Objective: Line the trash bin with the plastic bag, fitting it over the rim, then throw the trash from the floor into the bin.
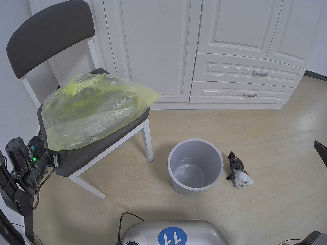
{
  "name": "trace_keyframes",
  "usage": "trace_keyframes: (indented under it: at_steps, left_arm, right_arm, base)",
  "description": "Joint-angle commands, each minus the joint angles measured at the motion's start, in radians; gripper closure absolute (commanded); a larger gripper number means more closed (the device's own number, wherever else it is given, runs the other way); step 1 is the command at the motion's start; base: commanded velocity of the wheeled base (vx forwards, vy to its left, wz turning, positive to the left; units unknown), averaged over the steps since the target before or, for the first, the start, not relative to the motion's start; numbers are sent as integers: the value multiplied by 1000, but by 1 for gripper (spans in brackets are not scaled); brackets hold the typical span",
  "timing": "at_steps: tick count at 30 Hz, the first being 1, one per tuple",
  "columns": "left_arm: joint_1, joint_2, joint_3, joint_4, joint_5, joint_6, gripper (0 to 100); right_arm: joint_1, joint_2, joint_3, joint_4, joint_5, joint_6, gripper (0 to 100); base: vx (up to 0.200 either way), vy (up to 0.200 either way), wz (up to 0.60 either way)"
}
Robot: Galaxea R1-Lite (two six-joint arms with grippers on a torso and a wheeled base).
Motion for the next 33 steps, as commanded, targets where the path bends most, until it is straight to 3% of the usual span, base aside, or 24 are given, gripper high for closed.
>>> trace_keyframes:
  at_steps: [1, 3, 5, 6, 8, 13, 14, 18, 26, 33]
  left_arm:
    - [11, -132, 134, 2, -118, -6, 0]
    - [35, -211, 158, 40, -202, -15, 0]
    - [47, -241, 158, 63, -219, -25, 0]
    - [90, -342, 158, 137, -251, -75, 0]
    - [118, -400, 157, 212, -288, -82, 0]
    - [261, -443, 157, 296, -395, -85, 0]
    - [322, -442, 157, 298, -435, -87, 0]
    - [449, -426, 155, 302, -461, -82, 0]
    - [546, -247, 109, 305, -468, -62, 0]
    - [652, 43, 22, 279, -463, 129, 0]
  right_arm:
    - [1, -3, 4, 1, 3, -1, 0]
    - [1, 2, 4, -1, 3, -1, 0]
    - [-1, 4, 4, 1, 4, -1, 0]
    - [1, 4, 5, 1, 3, -1, 0]
    - [-1, 4, 5, 1, 4, -1, 0]
    - [1, -3, 5, 1, 4, -1, 0]
    - [1, -4, 5, 2, 4, -1, 0]
    - [1, -1, 5, 2, 6, -1, 0]
    - [1, 8, 11, 7, 6, -1, 0]
    - [1, 33, 24, 7, 6, -1, 0]
  base:
    - [0, 0, 0]
    - [0, 0, 0]
    - [0, 0, 0]
    - [0, 0, 0]
    - [0, 0, 0]
    - [0, 0, 0]
    - [0, 0, 0]
    - [0, 0, 0]
    - [0, 0, 0]
    - [0, 0, 0]
